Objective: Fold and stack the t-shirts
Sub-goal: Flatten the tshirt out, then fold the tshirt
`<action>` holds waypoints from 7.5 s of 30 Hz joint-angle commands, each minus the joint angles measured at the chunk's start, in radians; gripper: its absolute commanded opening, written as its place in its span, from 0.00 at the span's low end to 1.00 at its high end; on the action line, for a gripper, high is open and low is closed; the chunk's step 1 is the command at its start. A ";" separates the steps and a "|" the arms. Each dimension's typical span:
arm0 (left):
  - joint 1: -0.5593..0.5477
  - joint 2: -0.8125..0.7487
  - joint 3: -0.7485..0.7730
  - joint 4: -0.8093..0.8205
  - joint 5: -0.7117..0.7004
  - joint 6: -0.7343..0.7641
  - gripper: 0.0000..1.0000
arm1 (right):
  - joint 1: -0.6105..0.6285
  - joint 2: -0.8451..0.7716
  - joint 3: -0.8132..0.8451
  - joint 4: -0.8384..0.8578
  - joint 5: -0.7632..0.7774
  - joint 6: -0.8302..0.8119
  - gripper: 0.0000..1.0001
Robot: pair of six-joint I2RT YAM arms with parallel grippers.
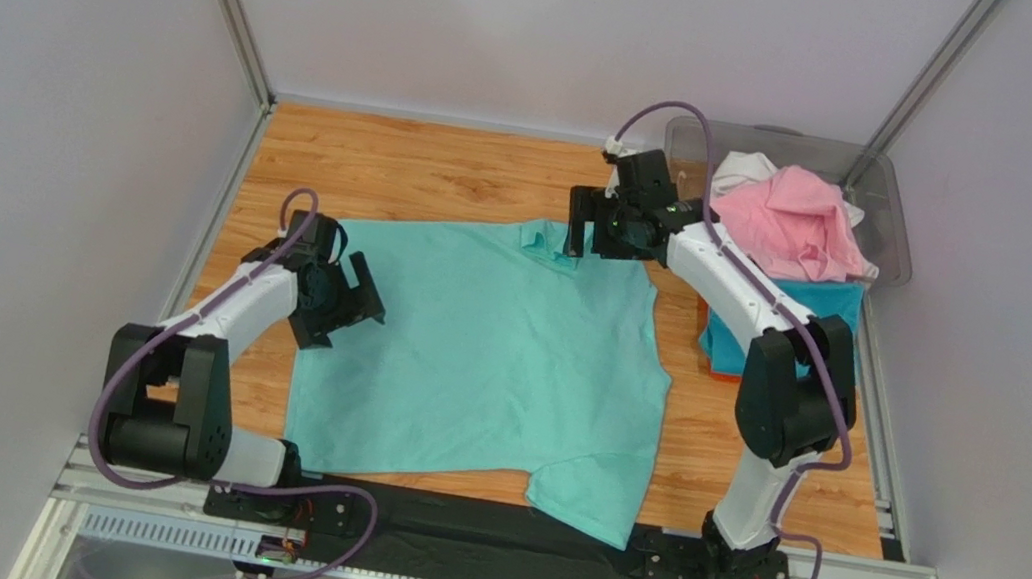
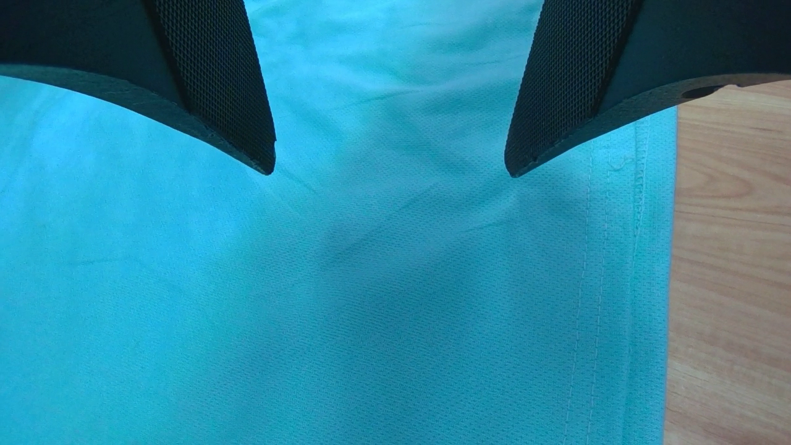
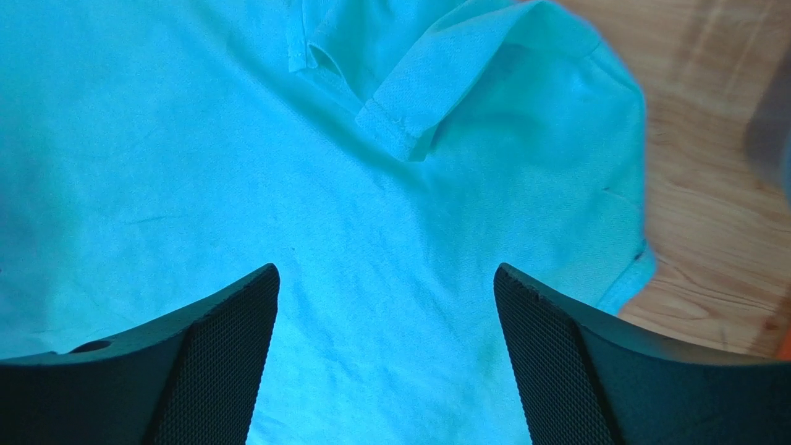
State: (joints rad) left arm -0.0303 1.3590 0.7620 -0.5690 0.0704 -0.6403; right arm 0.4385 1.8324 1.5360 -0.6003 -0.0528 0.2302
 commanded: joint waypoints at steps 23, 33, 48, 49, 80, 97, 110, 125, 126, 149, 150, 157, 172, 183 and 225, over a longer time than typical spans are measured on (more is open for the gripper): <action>0.004 0.083 -0.018 0.027 -0.064 0.028 1.00 | -0.027 0.450 0.457 0.065 -0.012 0.265 0.08; 0.004 0.092 -0.035 0.035 -0.061 0.042 1.00 | -0.184 0.571 0.553 0.272 -0.099 0.780 0.17; 0.004 -0.038 0.031 0.011 -0.043 0.039 1.00 | -0.164 0.259 0.362 0.223 -0.231 0.333 1.00; 0.004 -0.038 0.040 -0.006 -0.047 0.039 1.00 | -0.153 0.231 0.305 0.206 -0.213 0.307 1.00; 0.004 0.609 0.564 -0.186 -0.069 0.044 0.99 | 0.006 0.178 -0.114 0.031 0.152 0.207 1.00; 0.004 0.768 1.073 -0.387 -0.127 0.106 1.00 | -0.049 0.165 0.079 0.046 0.097 0.110 1.00; 0.007 -0.111 0.193 -0.296 -0.305 -0.077 1.00 | 0.066 -0.590 -0.585 0.213 0.145 0.294 1.00; 0.196 -0.183 -0.124 -0.005 -0.183 -0.119 0.74 | 0.062 -0.736 -0.887 0.355 -0.165 0.256 0.98; 0.211 -0.138 -0.121 0.012 -0.150 -0.117 0.73 | 0.060 -0.754 -0.892 0.356 -0.163 0.247 0.98; 0.247 0.040 -0.081 0.044 -0.153 -0.130 0.04 | 0.106 -0.760 -0.887 0.266 -0.096 0.169 0.95; 0.248 0.026 -0.085 0.043 -0.153 -0.130 0.03 | 0.123 -0.754 -0.881 0.248 -0.060 0.161 0.95; 0.248 -0.026 -0.107 0.021 -0.150 -0.125 0.00 | 0.411 -0.665 -0.797 0.036 0.114 0.181 0.92; 0.247 -0.060 -0.118 0.014 -0.138 -0.099 0.00 | 0.603 -0.470 -0.812 -0.115 0.156 0.350 0.75; 0.248 -0.121 -0.130 -0.015 -0.142 -0.111 0.00 | 0.614 -0.429 -0.821 -0.099 0.197 0.376 0.23; 0.247 -0.419 -0.066 -0.200 -0.129 -0.259 0.00 | 0.398 -0.572 -0.476 -0.199 0.274 0.298 0.00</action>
State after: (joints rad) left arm 0.2119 0.9001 0.6415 -0.8078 -0.0856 -0.8948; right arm 0.8749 1.2434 0.9958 -0.8547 0.2058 0.6006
